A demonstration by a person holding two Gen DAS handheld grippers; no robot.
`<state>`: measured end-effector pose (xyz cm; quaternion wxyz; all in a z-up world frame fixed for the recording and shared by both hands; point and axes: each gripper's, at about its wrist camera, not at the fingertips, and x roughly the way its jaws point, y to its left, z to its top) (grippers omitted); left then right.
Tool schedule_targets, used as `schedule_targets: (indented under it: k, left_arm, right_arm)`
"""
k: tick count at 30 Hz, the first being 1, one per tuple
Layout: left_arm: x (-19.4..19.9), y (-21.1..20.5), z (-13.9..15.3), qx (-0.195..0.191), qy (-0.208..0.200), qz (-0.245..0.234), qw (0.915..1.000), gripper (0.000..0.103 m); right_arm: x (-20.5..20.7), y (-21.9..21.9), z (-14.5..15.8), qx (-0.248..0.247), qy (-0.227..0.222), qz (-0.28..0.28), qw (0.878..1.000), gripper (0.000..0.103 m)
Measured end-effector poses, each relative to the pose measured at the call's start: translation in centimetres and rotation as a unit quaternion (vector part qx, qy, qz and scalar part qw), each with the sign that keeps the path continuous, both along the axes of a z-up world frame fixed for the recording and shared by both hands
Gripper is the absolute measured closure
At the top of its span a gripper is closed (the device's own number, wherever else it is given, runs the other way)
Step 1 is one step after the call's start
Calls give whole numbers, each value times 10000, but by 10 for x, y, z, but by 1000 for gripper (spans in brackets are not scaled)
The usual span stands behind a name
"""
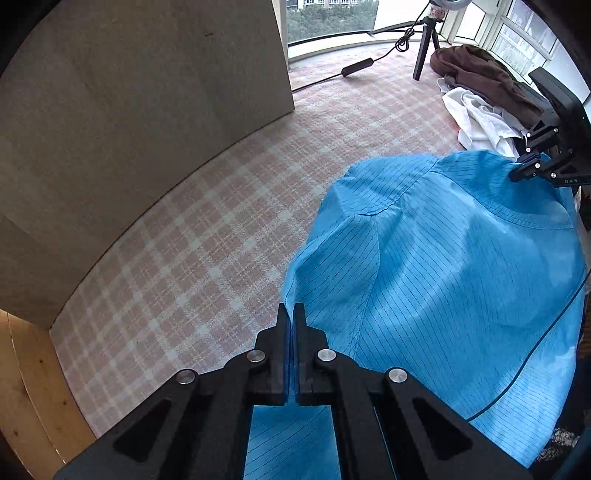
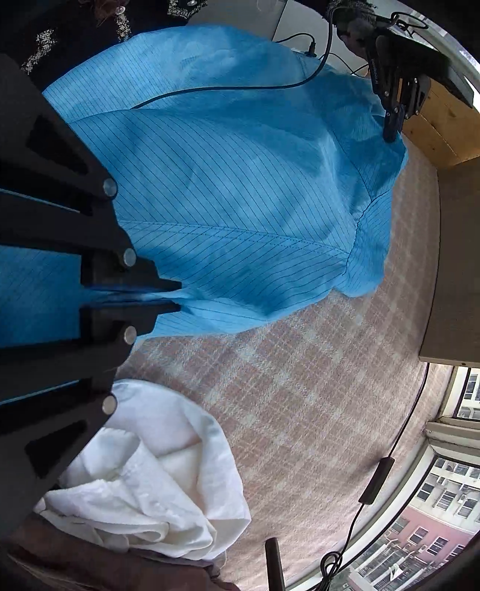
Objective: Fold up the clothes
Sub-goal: 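Lower the coat onto the table with both grippers, then grasp the coat edge with the left gripper and pull it flat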
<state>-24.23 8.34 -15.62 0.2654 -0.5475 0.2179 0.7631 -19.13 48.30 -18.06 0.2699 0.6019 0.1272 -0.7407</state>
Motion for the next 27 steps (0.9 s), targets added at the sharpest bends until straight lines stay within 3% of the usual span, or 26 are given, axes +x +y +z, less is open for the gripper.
schedule_targets:
  k: [5,8,10,11,13,16,18,19,21,23,25,27]
  left_arm:
    - [-23,-4,83,67,1020,229,9945,103]
    - [-52,-1,113,337,1373,381,9892,102]
    - [-82,7,117,268,1616,616,9846,102]
    - [-99,12,112,227,1605,796,9836,102]
    - [-126,19,100,-39,1508,1121,9822,99]
    - [-127,14,89,-159,1439,1282,9811,97]
    - [-105,-3,95,-149,1528,1218,9806,96]
    - [-89,-17,102,-95,1541,1238,9802,95]
    - [-51,-50,118,147,1521,1296,9797,91]
    - [2,-82,126,341,1484,1304,9797,74]
    - [59,-113,125,481,1393,1320,9802,66]
    - [113,-138,101,521,975,1488,9827,65]
  right_arm:
    - [-16,29,109,163,1393,-419,9892,101]
    - [-39,36,144,755,2285,-523,9692,101]
    - [-70,35,144,1265,2710,-651,9520,101]
    - [-89,35,134,1441,2656,-779,9501,100]
    - [-127,33,110,1753,2430,-1062,9481,100]
    - [-123,23,94,1527,2216,-1024,9577,97]
    - [-93,23,98,1499,2298,-845,9579,88]
    - [-76,26,102,1480,2323,-823,9578,76]
    - [-21,30,106,801,2128,-994,9687,64]
    - [36,35,109,54,1896,-1180,9747,58]
    - [103,26,87,-332,1461,-1243,9809,52]
    - [165,18,53,-418,915,-1315,9862,52]
